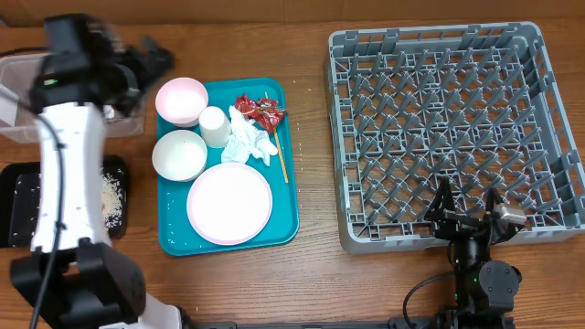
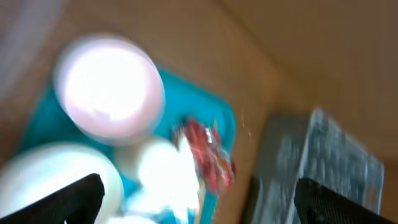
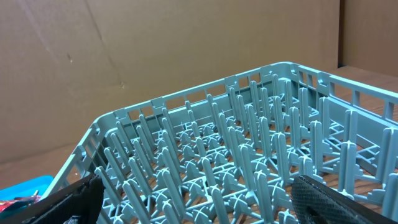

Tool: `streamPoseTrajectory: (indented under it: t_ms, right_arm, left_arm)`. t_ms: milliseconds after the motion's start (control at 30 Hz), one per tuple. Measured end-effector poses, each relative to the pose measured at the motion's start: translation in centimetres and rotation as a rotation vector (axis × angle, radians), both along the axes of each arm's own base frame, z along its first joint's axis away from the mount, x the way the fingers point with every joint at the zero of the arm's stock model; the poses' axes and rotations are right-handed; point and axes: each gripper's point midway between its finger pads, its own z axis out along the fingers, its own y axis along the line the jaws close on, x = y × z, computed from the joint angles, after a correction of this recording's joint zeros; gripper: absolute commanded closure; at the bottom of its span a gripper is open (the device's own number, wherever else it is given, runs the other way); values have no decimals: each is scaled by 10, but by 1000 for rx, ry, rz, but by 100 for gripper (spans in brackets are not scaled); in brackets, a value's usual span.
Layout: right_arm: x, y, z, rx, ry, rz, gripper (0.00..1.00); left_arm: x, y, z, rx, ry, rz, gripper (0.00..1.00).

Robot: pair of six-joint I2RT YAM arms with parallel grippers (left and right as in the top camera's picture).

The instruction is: Sort waste into correct bins and load items into the dishwasher rack

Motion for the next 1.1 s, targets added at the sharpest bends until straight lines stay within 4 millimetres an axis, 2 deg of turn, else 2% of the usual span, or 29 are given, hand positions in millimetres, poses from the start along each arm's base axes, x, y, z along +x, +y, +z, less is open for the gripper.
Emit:
streamPoseTrajectory:
  t_ms: [67,200,333,433,567,700,833,1100]
  right_arm:
    - [0,0,0,0,-1,0,0]
    - [0,0,0,0,0,0,0]
    - [0,0,0,0,0,0,0]
    - [0,0,0,0,0,0,0]
    - [0,0,0,0,0,0,0]
    - [0,0,0,0,0,0,0]
    - [0,0,0,0,0,0,0]
    - [0,0,0,0,0,0,0]
  left_arm:
    - [-19,-35,-15,15,103,-60,0]
    - [-47,-82,-49,76,285,-88,0]
    - [-51,-115,-85,126,386,-67,0]
    - [-44,-131,-113,127,434,-17,0]
    - [-29,-136,-146,113,461,56,0]
    - [-15,-134,-165,104,457,106,0]
    - [-6,-123,-170,120,440,158,0]
    - [-1,-112,-171,142,430,227,0]
